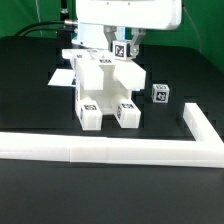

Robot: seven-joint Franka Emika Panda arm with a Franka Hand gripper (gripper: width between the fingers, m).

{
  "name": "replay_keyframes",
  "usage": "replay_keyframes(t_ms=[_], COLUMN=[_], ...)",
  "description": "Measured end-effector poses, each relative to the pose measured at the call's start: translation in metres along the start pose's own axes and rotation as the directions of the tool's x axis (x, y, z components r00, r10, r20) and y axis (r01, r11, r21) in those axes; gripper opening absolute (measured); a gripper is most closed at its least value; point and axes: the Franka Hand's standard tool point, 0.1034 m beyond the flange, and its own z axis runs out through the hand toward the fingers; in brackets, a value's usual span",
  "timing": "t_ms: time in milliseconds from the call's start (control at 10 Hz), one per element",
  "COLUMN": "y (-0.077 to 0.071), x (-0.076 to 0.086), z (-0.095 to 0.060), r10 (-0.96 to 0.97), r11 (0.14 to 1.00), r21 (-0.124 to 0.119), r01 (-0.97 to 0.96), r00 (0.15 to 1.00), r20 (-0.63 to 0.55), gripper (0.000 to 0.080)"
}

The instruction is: Assemble chair

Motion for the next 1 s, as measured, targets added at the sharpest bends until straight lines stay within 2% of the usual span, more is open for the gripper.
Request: replay_keyframes(t_ms=[100,200,300,400,600,1000], y=[-0.0003,-0.0003,-0.0004,-0.0014,-0.0010,-0.0034], x=[-0.0005,-0.0005,-0.0006,-0.0016,-0.0012,-0.0027], z=[0.0001,0.0001,0.0001,0.0001,0.0002,-0.0008], r10=[0.020,-0.003,-0.032,-0.038,-0.192,-0.427], r11=[1.000,1.000,0.999,0.999,0.981,0.904], r21=[0.002,0.002,0.002,0.002,0.002,0.003], r01=[-0.020,0.003,0.032,0.038,0.192,0.427], r00=[1.000,1.000,0.999,0.999,0.981,0.904], r20=[0.002,0.002,0.002,0.003,0.002,0.002], gripper=[0.0370,0.0508,0.0604,0.0604,0.0647,0.0649])
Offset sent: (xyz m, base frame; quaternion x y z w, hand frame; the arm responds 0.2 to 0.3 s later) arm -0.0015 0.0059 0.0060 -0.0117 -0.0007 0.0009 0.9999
